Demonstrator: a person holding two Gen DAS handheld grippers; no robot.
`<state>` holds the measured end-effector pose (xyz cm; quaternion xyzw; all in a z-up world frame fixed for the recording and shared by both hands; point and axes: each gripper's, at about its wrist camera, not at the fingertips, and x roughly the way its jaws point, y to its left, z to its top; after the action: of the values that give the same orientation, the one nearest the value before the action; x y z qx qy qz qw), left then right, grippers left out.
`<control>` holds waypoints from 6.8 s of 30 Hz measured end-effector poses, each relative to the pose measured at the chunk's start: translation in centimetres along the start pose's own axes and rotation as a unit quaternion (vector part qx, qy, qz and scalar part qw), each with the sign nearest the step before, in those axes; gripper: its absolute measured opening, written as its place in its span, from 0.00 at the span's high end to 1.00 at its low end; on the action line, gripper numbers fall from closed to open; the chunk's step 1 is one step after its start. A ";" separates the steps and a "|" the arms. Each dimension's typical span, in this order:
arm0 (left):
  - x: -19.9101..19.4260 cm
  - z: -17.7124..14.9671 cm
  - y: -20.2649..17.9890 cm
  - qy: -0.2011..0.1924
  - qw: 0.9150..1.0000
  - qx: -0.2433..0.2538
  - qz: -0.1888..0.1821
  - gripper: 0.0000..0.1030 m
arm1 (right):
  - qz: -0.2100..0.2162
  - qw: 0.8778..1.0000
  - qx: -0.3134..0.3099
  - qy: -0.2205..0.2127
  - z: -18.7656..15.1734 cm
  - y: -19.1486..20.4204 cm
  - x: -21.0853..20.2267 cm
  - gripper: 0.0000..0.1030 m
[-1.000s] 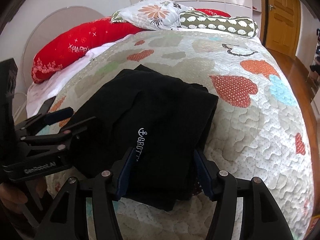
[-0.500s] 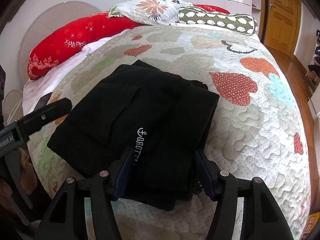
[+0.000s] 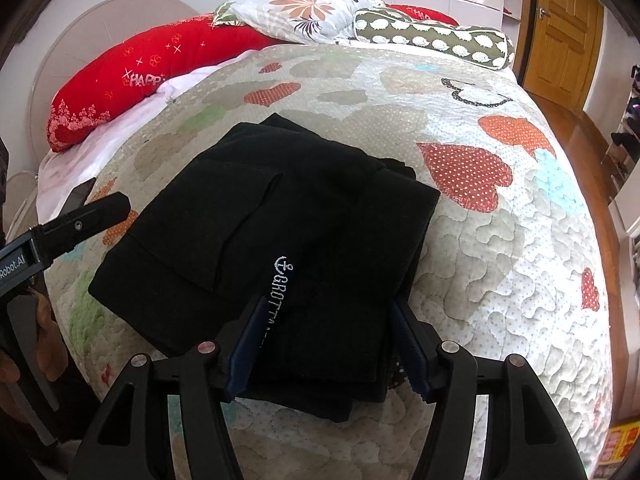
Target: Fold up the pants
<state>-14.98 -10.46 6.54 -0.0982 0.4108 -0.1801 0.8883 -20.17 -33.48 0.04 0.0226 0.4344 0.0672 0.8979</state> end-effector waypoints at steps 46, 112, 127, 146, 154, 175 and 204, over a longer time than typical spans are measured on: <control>4.0 4.9 -4.1 0.056 0.992 0.068 -0.085 0.67 | 0.054 0.993 0.017 -0.108 4.1 -1.3 -2.4 0.72; 9.8 8.9 -3.2 0.019 0.991 0.103 0.088 0.25 | 0.007 0.996 0.014 -0.090 14.3 -3.0 5.4 0.73; 6.5 7.3 -2.9 -0.004 0.990 0.098 0.102 0.25 | -0.024 0.998 -0.004 -0.058 9.8 -1.4 6.3 0.69; 2.1 4.4 -3.2 -0.038 0.989 0.094 0.107 0.23 | -0.034 0.994 0.020 -0.105 5.6 0.0 -0.9 0.45; 0.6 3.7 -3.3 -0.051 0.988 0.092 0.116 0.18 | -0.035 0.993 0.026 -0.113 4.5 0.1 -2.0 0.36; -0.8 3.2 -4.3 -0.063 0.985 0.112 0.118 0.16 | -0.038 0.992 0.020 -0.115 3.6 0.4 -3.0 0.32; -0.5 3.9 -5.3 -0.064 0.984 0.128 0.107 0.16 | -0.048 0.991 0.018 -0.124 4.5 0.3 -3.7 0.26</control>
<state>-13.61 -14.99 11.12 0.0491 0.3349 -0.1283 0.9322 -18.95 -33.61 5.71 0.0256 0.3210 0.0127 0.9467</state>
